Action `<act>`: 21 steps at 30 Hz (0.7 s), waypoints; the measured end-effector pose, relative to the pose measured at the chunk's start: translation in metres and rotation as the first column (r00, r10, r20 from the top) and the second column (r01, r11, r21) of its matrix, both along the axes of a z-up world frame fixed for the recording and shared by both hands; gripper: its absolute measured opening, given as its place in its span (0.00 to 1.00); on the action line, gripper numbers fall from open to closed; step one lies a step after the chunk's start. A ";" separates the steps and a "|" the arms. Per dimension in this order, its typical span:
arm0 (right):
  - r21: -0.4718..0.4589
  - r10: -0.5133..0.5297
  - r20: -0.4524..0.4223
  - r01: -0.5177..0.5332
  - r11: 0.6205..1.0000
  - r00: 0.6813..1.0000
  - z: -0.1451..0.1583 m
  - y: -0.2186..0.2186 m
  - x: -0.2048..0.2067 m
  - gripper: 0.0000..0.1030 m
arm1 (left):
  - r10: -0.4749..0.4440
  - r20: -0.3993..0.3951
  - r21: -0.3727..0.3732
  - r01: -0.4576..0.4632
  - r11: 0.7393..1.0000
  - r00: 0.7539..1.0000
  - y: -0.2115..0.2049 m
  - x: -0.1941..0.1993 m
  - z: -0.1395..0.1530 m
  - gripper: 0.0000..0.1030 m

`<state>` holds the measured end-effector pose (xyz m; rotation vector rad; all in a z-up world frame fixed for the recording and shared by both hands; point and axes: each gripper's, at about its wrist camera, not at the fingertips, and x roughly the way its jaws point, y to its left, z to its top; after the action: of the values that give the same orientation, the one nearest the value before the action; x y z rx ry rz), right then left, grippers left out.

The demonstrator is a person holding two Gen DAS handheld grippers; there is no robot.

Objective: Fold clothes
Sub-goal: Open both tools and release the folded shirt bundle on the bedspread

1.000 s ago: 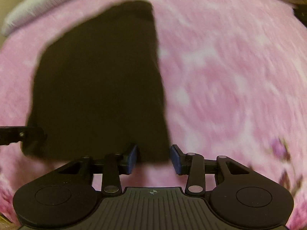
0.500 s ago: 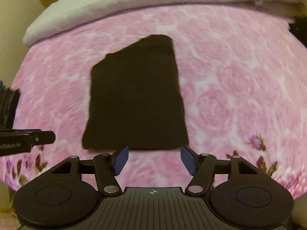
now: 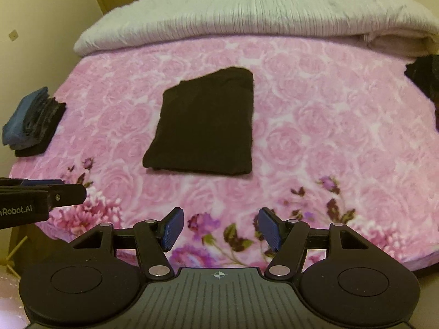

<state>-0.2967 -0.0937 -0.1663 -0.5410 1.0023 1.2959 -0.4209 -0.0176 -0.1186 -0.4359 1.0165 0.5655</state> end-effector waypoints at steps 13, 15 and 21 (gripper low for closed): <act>0.002 0.010 -0.019 -0.010 1.000 1.000 0.020 -0.006 -0.002 0.62 | -0.029 -0.009 0.005 0.029 1.000 1.000 0.002 0.000 0.019 0.29; 0.001 0.007 -0.017 -0.007 1.000 1.000 0.021 0.004 -0.004 0.62 | -0.043 -0.014 -0.004 0.043 0.999 0.999 0.013 0.006 0.016 0.29; -0.017 -0.029 -0.022 0.029 0.999 0.999 0.021 0.044 -0.002 0.62 | -0.092 -0.007 -0.054 0.092 0.994 0.996 0.058 0.034 0.007 0.29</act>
<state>-0.2987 -0.0494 -0.1451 -0.5241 1.0368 1.2711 -0.3870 0.0406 -0.1112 -0.4322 1.0572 0.4584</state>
